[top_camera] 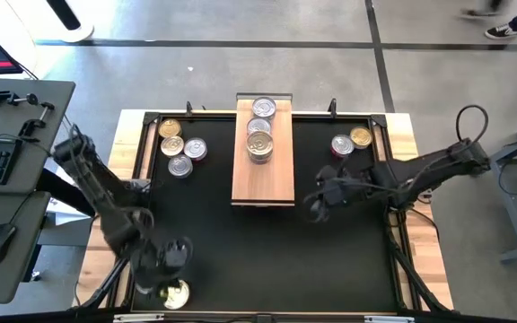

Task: Stack canned seafood by type on shelf
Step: Stack the blue pink tuna can on top of the blue pink tuna can on the shelf

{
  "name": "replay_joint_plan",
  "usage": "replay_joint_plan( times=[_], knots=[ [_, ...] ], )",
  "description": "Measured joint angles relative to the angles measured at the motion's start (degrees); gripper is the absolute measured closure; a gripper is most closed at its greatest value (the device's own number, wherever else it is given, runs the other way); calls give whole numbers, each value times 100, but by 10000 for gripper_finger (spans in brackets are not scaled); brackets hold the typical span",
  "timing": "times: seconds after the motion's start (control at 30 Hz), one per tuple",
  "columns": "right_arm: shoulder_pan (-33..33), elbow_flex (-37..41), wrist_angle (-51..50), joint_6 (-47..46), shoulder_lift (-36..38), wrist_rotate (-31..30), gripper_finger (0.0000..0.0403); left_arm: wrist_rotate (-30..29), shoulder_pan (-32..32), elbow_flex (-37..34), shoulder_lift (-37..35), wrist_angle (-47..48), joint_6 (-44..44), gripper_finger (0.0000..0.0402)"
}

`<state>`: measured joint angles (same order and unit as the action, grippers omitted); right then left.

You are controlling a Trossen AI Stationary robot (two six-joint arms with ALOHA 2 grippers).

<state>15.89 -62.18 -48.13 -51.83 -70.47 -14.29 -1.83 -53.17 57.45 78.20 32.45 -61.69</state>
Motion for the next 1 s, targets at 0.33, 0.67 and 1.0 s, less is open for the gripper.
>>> replay_joint_plan(
  times=[0.33,0.67,1.0],
  knots=[
    [952,1217,2453,-836,257,505,403,348,-529,162,1549,-660,-1004,402],
    [1966,1083,3204,-1777,253,-705,403,-607,-479,179,1856,110,-560,402],
    [2707,1083,3802,-2203,224,-1617,403,-1840,413,138,1988,-577,1127,401]
  ],
)
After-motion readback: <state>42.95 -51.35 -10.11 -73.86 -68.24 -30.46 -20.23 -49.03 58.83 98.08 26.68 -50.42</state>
